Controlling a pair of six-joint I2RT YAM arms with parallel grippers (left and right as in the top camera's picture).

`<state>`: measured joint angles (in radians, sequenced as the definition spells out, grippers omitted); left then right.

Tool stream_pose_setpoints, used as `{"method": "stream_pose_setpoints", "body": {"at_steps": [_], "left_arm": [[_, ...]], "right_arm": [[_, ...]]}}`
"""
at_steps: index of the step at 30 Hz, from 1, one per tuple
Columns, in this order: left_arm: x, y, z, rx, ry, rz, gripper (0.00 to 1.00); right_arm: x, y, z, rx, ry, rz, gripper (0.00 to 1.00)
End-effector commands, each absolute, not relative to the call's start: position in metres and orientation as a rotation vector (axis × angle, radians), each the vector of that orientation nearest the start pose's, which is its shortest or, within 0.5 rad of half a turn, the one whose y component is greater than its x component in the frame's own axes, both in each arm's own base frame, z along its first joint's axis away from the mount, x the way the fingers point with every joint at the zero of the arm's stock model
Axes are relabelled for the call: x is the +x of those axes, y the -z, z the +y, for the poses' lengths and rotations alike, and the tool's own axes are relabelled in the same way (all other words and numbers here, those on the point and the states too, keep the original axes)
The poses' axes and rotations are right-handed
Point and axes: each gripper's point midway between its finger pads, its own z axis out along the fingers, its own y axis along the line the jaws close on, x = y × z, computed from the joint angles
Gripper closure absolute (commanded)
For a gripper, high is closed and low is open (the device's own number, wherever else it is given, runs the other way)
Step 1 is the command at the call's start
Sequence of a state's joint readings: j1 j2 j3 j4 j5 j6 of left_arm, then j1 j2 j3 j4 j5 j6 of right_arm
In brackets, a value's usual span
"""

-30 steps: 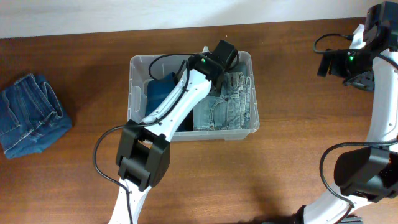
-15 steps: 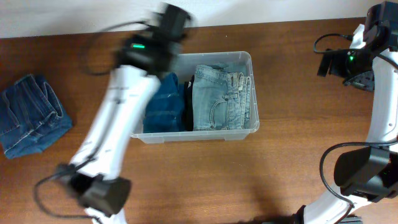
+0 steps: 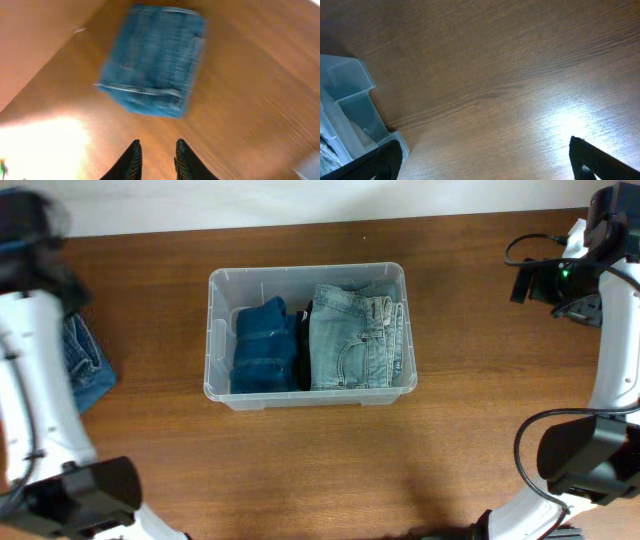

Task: Pack container
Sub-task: 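Lift the left gripper out and move it left toward the dark blue jeans, then lower the left gripper onto the dark blue jeans and grasp them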

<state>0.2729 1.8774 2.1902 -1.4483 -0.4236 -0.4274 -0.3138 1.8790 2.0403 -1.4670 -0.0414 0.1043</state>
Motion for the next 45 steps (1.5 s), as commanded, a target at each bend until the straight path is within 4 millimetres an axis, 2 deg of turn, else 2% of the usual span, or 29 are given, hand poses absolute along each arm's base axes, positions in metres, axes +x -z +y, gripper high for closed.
{"method": "stream_pose_setpoints", "body": {"at_steps": [1,4,8,14,16,17,28,33,38,45], "left_arm": [[0.353,-0.290,0.220,-1.174,-0.552,2.372,0.75],[0.333,-0.287,0.252,-1.288,-0.583,2.336,0.72],[0.317,-0.278,0.279,-1.382,-0.598,2.324,0.69],[0.310,-0.248,0.306,-1.432,-0.613,2.387,0.65],[0.310,-0.234,0.312,-1.448,-0.619,2.420,1.00],[0.311,-0.227,0.314,-1.459,-0.619,2.430,1.00],[0.332,-0.175,0.333,-1.481,-0.601,2.482,1.00],[0.350,-0.155,0.344,-1.405,-0.593,2.508,1.00],[0.386,-0.128,0.341,-1.197,-0.414,2.593,1.00],[0.394,-0.086,0.347,-1.199,-0.397,2.642,1.00]], "right_arm": [[0.378,-0.231,-0.117,0.590,-0.005,2.802,0.02],[0.378,-0.231,-0.117,0.590,-0.005,2.802,0.01],[0.378,-0.231,-0.117,0.590,-0.005,2.802,0.02],[0.378,-0.231,-0.117,0.590,-0.005,2.802,0.02],[0.378,-0.231,-0.117,0.590,-0.005,2.802,0.01],[0.378,-0.231,-0.117,0.590,-0.005,2.802,0.01],[0.378,-0.231,-0.117,0.590,-0.005,2.802,0.02],[0.378,-0.231,-0.117,0.590,-0.005,2.802,0.02],[0.378,-0.231,-0.117,0.590,-0.005,2.802,0.02],[0.378,-0.231,-0.117,0.590,-0.005,2.802,0.02]]}}
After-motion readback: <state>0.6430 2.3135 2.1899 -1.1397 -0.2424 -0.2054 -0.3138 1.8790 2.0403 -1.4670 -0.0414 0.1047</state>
